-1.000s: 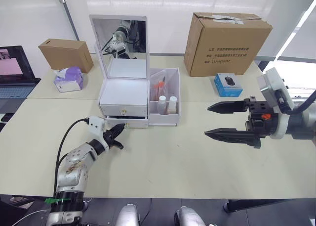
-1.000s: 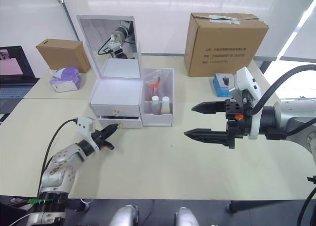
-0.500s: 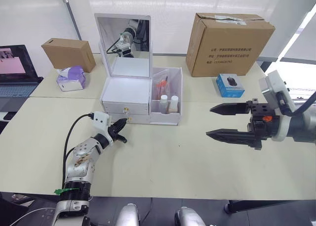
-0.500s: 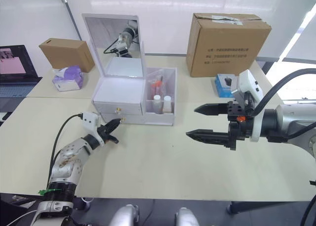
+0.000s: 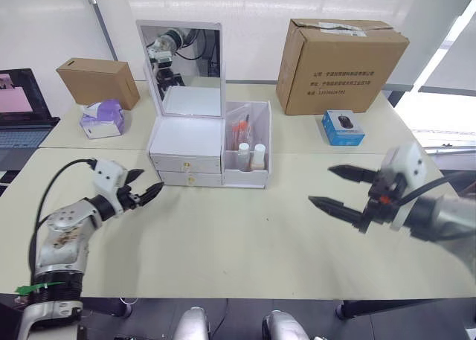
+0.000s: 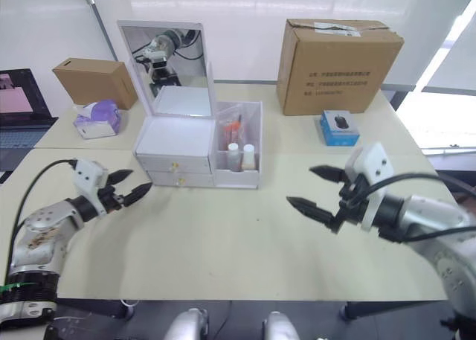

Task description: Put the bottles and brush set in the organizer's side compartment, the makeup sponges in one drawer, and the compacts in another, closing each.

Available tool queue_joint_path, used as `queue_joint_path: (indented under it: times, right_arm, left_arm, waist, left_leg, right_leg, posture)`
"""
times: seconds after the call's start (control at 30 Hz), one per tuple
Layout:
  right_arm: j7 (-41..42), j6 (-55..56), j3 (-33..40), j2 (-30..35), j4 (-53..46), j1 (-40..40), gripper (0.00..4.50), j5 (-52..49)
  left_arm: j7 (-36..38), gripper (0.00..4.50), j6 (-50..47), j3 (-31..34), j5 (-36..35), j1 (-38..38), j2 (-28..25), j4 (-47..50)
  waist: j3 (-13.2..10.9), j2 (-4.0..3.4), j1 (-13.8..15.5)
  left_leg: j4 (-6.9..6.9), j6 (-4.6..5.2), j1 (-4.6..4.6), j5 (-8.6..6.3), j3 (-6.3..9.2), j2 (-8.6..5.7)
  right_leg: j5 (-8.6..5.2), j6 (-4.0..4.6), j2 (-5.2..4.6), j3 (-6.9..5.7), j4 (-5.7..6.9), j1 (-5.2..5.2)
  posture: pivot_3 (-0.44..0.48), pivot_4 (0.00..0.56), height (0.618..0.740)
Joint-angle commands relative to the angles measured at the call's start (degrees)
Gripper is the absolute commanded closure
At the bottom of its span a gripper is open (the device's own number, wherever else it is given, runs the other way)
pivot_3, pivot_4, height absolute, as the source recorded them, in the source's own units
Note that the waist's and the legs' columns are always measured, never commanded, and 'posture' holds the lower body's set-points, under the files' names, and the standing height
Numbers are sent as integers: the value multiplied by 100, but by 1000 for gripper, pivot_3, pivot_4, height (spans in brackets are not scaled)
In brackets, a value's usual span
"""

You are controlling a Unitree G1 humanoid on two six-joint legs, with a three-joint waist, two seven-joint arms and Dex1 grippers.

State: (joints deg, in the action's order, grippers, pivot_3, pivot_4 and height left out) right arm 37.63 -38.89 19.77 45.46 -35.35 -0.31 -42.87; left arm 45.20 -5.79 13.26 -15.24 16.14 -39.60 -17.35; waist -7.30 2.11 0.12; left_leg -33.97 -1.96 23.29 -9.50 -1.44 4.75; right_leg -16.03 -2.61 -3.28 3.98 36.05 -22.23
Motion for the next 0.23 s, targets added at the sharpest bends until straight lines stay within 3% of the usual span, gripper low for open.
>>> queue_joint_path:
  times: [0.03, 0.23]
  right_arm:
    - [-46, 1337, 244, -500, 146, 443, 0, 827]
    - [133, 2803, 62, -1077, 774, 1218, 0, 1802]
  left_arm:
    - [-285, 46, 515, 98, 431, -127, -254, -95]
    - [85, 46, 674, 333, 156, -331, -422, -149]
  waist:
    - [-4, -13, -13]
    - [-3, -11, -12]
  left_leg:
    - [-1, 0, 1, 0, -6, -4]
    - [7, -2, -3, -1, -20, 3]
  right_leg:
    - [1, 0, -6, 4, 0, 2]
    - [-11, 20, -9, -1, 2, 1]
  posture:
    - [0, 150, 740]
    - [0, 150, 740]
